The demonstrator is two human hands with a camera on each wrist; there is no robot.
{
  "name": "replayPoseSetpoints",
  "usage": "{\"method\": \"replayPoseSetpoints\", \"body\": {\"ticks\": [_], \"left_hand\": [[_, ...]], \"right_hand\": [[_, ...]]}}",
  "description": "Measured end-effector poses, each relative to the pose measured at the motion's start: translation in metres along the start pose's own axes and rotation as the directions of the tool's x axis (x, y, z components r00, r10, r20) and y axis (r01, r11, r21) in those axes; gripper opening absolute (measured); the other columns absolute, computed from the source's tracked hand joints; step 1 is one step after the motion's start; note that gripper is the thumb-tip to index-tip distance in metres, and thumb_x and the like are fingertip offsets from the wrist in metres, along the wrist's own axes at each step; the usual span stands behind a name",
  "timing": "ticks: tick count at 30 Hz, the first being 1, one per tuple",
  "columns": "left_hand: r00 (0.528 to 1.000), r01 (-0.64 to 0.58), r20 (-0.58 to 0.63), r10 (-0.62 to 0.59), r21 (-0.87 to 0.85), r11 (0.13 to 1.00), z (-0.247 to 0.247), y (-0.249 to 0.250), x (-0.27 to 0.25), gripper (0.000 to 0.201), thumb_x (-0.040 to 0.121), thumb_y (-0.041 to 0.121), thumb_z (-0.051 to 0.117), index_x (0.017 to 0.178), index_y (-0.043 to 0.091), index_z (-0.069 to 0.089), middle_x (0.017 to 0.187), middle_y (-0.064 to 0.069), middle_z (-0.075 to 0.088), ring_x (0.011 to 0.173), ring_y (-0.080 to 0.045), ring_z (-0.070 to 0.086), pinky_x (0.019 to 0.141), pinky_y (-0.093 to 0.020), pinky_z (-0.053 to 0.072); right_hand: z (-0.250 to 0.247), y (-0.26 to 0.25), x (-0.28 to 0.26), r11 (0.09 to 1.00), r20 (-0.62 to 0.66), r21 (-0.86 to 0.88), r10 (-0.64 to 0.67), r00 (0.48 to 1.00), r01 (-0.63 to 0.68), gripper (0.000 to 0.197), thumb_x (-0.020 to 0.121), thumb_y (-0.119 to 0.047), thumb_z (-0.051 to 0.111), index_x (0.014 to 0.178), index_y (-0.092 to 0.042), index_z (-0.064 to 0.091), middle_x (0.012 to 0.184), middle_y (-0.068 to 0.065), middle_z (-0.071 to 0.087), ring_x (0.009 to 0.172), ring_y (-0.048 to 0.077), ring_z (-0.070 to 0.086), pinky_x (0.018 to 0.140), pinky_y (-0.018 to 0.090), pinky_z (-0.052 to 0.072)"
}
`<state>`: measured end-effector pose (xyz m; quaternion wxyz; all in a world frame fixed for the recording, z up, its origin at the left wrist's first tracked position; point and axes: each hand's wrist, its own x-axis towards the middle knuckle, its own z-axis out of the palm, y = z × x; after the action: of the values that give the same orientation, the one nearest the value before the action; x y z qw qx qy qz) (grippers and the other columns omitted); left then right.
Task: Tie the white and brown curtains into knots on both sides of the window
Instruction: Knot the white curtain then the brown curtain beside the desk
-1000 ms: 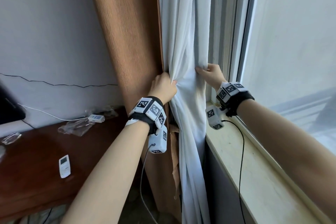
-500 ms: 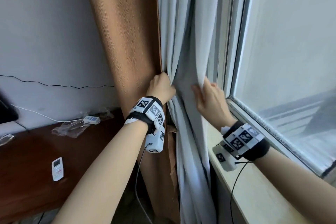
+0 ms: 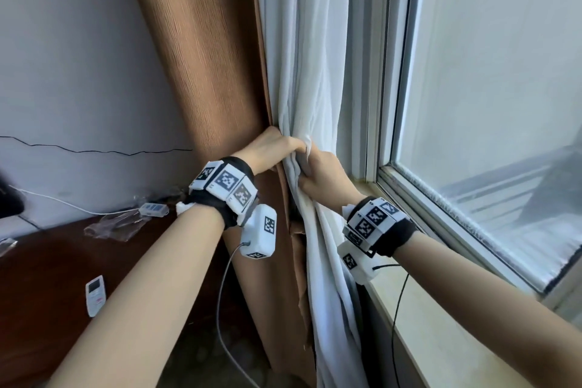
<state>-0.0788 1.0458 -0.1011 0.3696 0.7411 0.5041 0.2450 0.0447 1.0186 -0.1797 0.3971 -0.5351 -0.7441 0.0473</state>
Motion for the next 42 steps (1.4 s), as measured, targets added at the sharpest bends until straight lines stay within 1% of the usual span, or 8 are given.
{"method": "replayPoseSetpoints", "body": {"ticks": [7,12,16,20,26,30,37,42], "left_hand": [[0.989,0.029,-0.148,-0.024,0.032,0.999,0.001,-0.001,0.014,0.097,0.056,0.070,0.075,0.132,0.014,0.053,0.128,0.006,0.058,0.119,-0.011,0.055,0.104,-0.029,0.042],[0.984,0.048,-0.177,-0.024,0.133,0.990,0.006,-0.004,0.023,0.072,0.066,0.055,0.046,0.126,0.017,0.056,0.120,-0.009,0.064,0.112,-0.028,0.060,0.098,-0.042,0.049],[0.985,0.046,-0.171,-0.016,0.175,0.983,0.008,-0.006,0.026,0.071,0.075,0.050,0.043,0.136,0.014,0.048,0.137,-0.013,0.053,0.127,-0.032,0.049,0.108,-0.040,0.039],[0.990,0.043,-0.143,-0.013,0.203,0.978,0.009,-0.009,0.032,0.063,0.086,0.045,0.046,0.140,0.013,0.043,0.143,-0.014,0.047,0.133,-0.032,0.043,0.111,-0.039,0.034],[0.992,0.025,-0.125,0.001,0.214,0.976,0.011,-0.011,0.043,0.054,0.093,0.039,0.049,0.140,0.013,0.043,0.144,-0.012,0.047,0.133,-0.030,0.043,0.112,-0.038,0.034],[0.993,0.028,-0.116,-0.003,0.211,0.977,0.011,-0.010,0.045,0.052,0.095,0.036,0.051,0.139,0.010,0.044,0.143,-0.014,0.047,0.133,-0.030,0.043,0.112,-0.035,0.033],[0.992,0.023,-0.123,0.003,0.211,0.977,0.006,-0.017,0.050,0.052,0.095,0.037,0.051,0.139,0.011,0.044,0.144,-0.013,0.047,0.134,-0.030,0.042,0.112,-0.036,0.033],[0.989,0.045,-0.150,-0.010,0.230,0.972,0.003,-0.016,0.051,0.053,0.096,0.036,0.050,0.140,0.009,0.041,0.145,-0.016,0.044,0.135,-0.032,0.041,0.113,-0.035,0.032]], "right_hand": [[0.007,0.010,0.003,0.937,0.055,0.275,0.208,0.977,-0.215,0.017,0.079,-0.003,0.059,0.077,-0.010,0.044,0.071,0.005,0.050,0.062,0.019,0.045,0.056,0.029,0.035],[-0.010,0.027,0.004,0.873,0.306,0.419,0.122,0.944,-0.249,0.057,0.078,-0.017,0.069,0.132,-0.018,0.050,0.088,0.006,0.068,0.078,0.015,0.062,0.076,0.032,0.051],[-0.041,0.051,0.012,0.845,0.375,0.432,0.152,0.915,-0.317,0.035,0.092,-0.037,0.060,0.092,-0.003,0.066,0.086,0.009,0.069,0.080,0.014,0.063,0.084,0.034,0.049],[-0.056,0.085,0.033,0.755,0.155,0.515,0.384,0.910,-0.406,0.035,0.093,-0.037,0.057,0.120,-0.015,0.061,0.111,0.005,0.070,0.097,0.015,0.066,0.096,0.038,0.050],[-0.026,0.098,0.056,0.527,0.427,0.577,0.457,0.780,-0.624,0.083,0.082,-0.060,0.060,0.150,-0.035,0.019,0.152,-0.009,0.031,0.134,0.021,0.037,0.108,0.047,0.032],[0.007,0.101,0.066,0.360,0.568,0.638,0.377,0.732,-0.681,0.062,0.076,-0.066,0.058,0.129,-0.034,0.056,0.132,-0.008,0.059,0.120,0.016,0.054,0.100,0.044,0.043],[0.012,0.090,0.061,0.471,0.163,0.772,0.503,0.849,-0.427,0.012,0.091,-0.019,0.062,0.101,-0.012,0.065,0.071,-0.010,0.067,0.064,0.002,0.063,0.064,0.015,0.047],[-0.004,0.099,0.048,0.612,-0.010,0.711,0.500,0.866,-0.345,0.012,0.089,-0.019,0.065,0.100,-0.013,0.067,0.090,0.010,0.072,0.078,0.019,0.065,0.075,0.038,0.053]]}}
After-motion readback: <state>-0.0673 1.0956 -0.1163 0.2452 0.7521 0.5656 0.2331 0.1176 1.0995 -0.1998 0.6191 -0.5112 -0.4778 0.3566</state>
